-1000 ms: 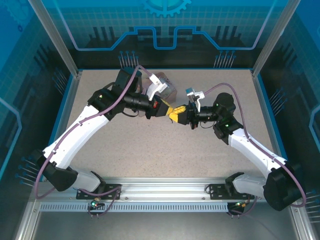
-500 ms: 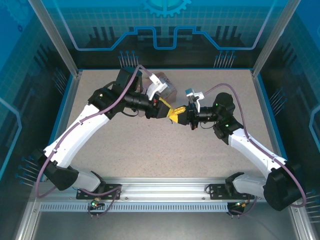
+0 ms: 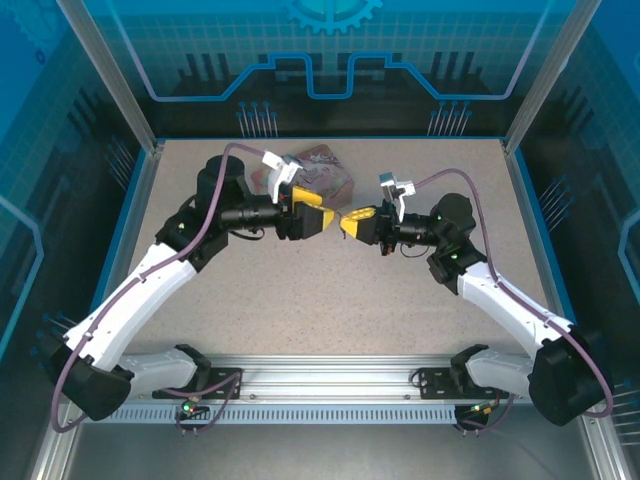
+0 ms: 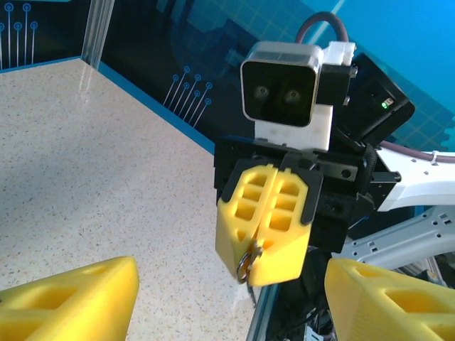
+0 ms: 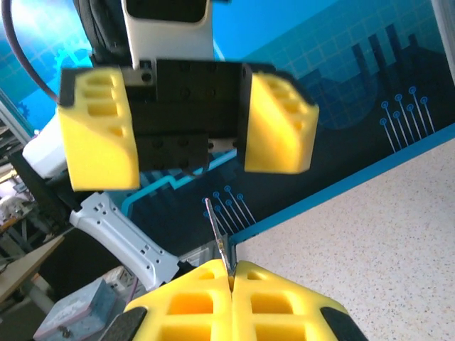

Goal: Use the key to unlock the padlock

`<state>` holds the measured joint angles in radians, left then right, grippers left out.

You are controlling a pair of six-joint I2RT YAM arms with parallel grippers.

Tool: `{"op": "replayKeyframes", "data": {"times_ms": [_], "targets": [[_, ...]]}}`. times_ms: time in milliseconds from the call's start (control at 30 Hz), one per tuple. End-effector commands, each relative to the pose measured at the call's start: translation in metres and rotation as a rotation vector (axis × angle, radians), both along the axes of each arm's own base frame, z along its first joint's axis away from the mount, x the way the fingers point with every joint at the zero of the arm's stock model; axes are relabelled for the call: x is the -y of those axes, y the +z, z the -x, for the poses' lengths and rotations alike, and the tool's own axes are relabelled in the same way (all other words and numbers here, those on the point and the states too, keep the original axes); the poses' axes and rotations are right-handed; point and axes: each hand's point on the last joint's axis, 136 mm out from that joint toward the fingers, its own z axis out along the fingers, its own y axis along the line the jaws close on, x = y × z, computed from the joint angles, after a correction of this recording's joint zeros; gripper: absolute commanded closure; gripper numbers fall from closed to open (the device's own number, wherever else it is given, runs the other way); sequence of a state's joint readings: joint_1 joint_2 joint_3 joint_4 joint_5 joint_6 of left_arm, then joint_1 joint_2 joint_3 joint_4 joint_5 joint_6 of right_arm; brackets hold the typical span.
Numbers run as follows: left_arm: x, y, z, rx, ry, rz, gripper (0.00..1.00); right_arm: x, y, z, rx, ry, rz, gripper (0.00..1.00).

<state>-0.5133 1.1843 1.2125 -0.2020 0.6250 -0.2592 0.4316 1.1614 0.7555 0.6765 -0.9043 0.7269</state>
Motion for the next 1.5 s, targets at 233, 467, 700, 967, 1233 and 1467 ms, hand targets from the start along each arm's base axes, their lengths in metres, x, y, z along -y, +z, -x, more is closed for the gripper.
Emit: {"op": "replayKeyframes", "data": {"times_ms": [233,467,700,967,1233,1467], "targets": [[0.02,0.02,-0.005,0.045,-0.054,0.144,0.31,-0.005,0.023,0.01,0.027,0.013,-0.044,0.99],[0.028,0.016,-0.005,0.031,-0.082,0.138,0.45,-0.009,0.023,0.009,0.019,0.017,-0.048,0.98],[0.029,0.009,-0.005,0.021,-0.081,0.122,0.55,-0.008,0.028,0.004,0.003,-0.009,-0.063,0.97],[0.033,0.005,-0.005,0.019,-0.086,0.106,0.79,-0.009,0.028,-0.003,-0.027,-0.026,-0.075,0.94],[0.026,0.007,-0.004,0.034,-0.057,0.045,1.0,-0.009,0.006,0.006,0.027,0.03,0.032,0.7],[0.024,0.008,0.009,0.016,-0.105,-0.02,1.0,0.004,-0.005,0.015,0.121,0.103,0.088,0.45]]}}
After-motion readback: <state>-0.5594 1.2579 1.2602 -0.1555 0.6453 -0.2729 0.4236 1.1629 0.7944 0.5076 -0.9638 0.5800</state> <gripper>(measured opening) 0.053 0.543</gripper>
